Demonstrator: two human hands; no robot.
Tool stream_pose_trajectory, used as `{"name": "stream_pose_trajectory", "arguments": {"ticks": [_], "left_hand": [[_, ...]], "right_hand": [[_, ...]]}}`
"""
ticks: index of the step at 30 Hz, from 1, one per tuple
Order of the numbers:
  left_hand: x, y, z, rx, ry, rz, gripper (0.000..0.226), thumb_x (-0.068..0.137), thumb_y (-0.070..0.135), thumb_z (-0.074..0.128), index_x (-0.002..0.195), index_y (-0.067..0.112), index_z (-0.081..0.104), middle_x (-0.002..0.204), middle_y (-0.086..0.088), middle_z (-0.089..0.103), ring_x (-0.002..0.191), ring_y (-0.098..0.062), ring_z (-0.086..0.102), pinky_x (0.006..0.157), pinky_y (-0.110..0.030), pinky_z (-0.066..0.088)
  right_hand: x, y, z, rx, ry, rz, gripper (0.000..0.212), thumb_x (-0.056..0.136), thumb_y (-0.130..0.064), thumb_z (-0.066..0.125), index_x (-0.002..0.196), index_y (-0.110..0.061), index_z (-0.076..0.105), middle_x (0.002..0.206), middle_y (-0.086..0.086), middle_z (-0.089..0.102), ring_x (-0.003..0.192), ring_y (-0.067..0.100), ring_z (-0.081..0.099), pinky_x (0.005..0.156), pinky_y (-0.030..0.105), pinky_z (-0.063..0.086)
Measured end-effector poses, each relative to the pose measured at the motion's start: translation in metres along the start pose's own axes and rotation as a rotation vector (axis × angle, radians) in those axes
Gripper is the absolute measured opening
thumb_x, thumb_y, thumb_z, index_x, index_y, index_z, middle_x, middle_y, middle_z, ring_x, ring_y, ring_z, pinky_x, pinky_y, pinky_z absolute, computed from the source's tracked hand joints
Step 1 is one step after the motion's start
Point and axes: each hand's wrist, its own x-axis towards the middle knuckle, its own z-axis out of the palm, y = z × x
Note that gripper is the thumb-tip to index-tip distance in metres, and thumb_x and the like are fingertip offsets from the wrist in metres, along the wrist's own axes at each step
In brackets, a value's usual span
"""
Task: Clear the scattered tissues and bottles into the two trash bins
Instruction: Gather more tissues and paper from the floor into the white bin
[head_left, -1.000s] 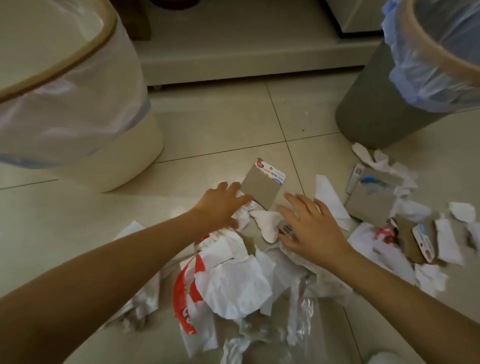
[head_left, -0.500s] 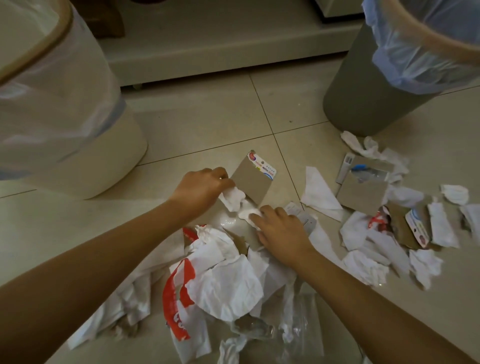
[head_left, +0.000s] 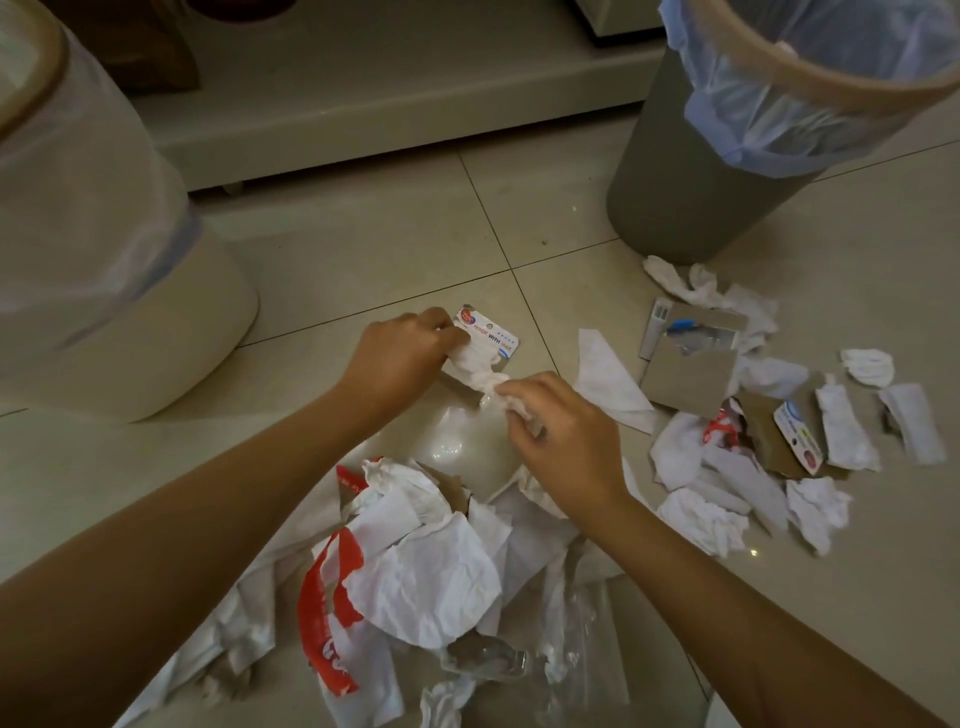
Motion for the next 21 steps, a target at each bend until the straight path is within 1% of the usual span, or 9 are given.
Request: {"name": "stream_pose_trajectory", "arguments": {"ticks": [2, 4, 6, 8, 11, 14, 15, 17, 21], "left_hand": [[0.005, 0.006, 0.007, -0.024, -0.047, -0.053, 0.034, 0.085, 0.020, 0.062, 0.119, 0.015, 0.064, 0.116, -0.011, 0.063, 0.089, -0.033, 0.064, 0.062, -0.040, 0.053], [0.009, 0.014, 0.016, -0.006, -0.153, -0.115, 0.047, 0.091, 0.025, 0.056, 0.137, 0.019, 0.048, 0.137, -0.008, 0.050, 0.110, -0.031, 0.056, 0.074, -0.040, 0.052], [0.010, 0.024, 0.027, 0.028, -0.307, -0.121, 0.054, 0.097, 0.031, 0.045, 0.147, 0.017, 0.030, 0.152, -0.007, 0.032, 0.126, -0.030, 0.044, 0.085, -0.041, 0.048], [0.009, 0.032, 0.035, -0.004, -0.385, -0.131, 0.053, 0.100, 0.039, 0.032, 0.148, 0.016, 0.026, 0.157, -0.003, 0.021, 0.135, -0.025, 0.033, 0.094, -0.039, 0.043], [0.009, 0.032, 0.043, -0.223, -0.291, -0.261, 0.045, 0.100, 0.044, 0.031, 0.135, 0.022, 0.049, 0.153, 0.005, 0.032, 0.134, -0.019, 0.036, 0.098, -0.037, 0.042], [0.014, 0.024, 0.050, -0.377, -0.140, -0.409, 0.031, 0.094, 0.037, 0.053, 0.119, 0.023, 0.065, 0.143, 0.005, 0.043, 0.125, -0.020, 0.042, 0.095, -0.036, 0.042], [0.017, 0.022, 0.052, -0.405, -0.104, -0.466, 0.030, 0.089, 0.036, 0.061, 0.116, 0.022, 0.065, 0.141, 0.003, 0.044, 0.123, -0.022, 0.043, 0.094, -0.036, 0.042], [0.022, 0.020, 0.055, -0.399, -0.085, -0.566, 0.044, 0.081, 0.038, 0.070, 0.120, 0.022, 0.059, 0.138, -0.001, 0.044, 0.121, -0.025, 0.044, 0.093, -0.039, 0.043], [0.029, 0.022, 0.056, -0.386, -0.099, -0.702, 0.080, 0.067, 0.041, 0.082, 0.132, 0.022, 0.039, 0.130, -0.005, 0.048, 0.117, -0.028, 0.048, 0.090, -0.043, 0.045]], "right_hand": [[0.000, 0.000, -0.011, 0.089, 0.046, 0.114, 0.022, 0.084, -0.014, 0.066, 0.105, -0.023, 0.066, 0.098, -0.009, 0.063, 0.077, 0.006, 0.058, 0.061, 0.022, 0.047], [-0.001, 0.011, -0.017, 0.111, 0.017, 0.230, 0.024, 0.085, -0.015, 0.067, 0.107, -0.025, 0.065, 0.099, -0.010, 0.062, 0.077, 0.005, 0.057, 0.062, 0.023, 0.048], [-0.002, 0.027, -0.018, 0.079, -0.098, 0.340, 0.024, 0.087, -0.018, 0.065, 0.109, -0.026, 0.066, 0.103, -0.007, 0.063, 0.077, 0.007, 0.057, 0.065, 0.024, 0.047], [-0.005, 0.040, -0.016, 0.032, -0.227, 0.410, 0.020, 0.090, -0.022, 0.062, 0.108, -0.025, 0.068, 0.104, -0.004, 0.066, 0.079, 0.010, 0.060, 0.067, 0.026, 0.048], [-0.012, 0.051, -0.011, -0.025, -0.290, 0.432, 0.018, 0.090, -0.021, 0.061, 0.106, -0.024, 0.069, 0.100, -0.002, 0.070, 0.083, 0.015, 0.064, 0.069, 0.029, 0.050], [-0.012, 0.056, -0.006, -0.039, -0.314, 0.474, 0.032, 0.083, -0.018, 0.068, 0.114, -0.025, 0.062, 0.109, -0.003, 0.064, 0.094, 0.015, 0.060, 0.072, 0.029, 0.048], [-0.012, 0.058, -0.003, -0.069, -0.318, 0.487, 0.041, 0.080, -0.019, 0.071, 0.119, -0.026, 0.059, 0.114, -0.003, 0.061, 0.100, 0.016, 0.056, 0.074, 0.029, 0.047], [-0.011, 0.061, -0.001, -0.135, -0.338, 0.533, 0.060, 0.075, -0.025, 0.077, 0.128, -0.027, 0.050, 0.122, -0.001, 0.055, 0.109, 0.021, 0.051, 0.078, 0.032, 0.046], [-0.008, 0.060, 0.000, -0.146, -0.371, 0.640, 0.070, 0.071, -0.031, 0.079, 0.131, -0.024, 0.044, 0.121, 0.004, 0.052, 0.104, 0.024, 0.057, 0.073, 0.030, 0.044]]}}
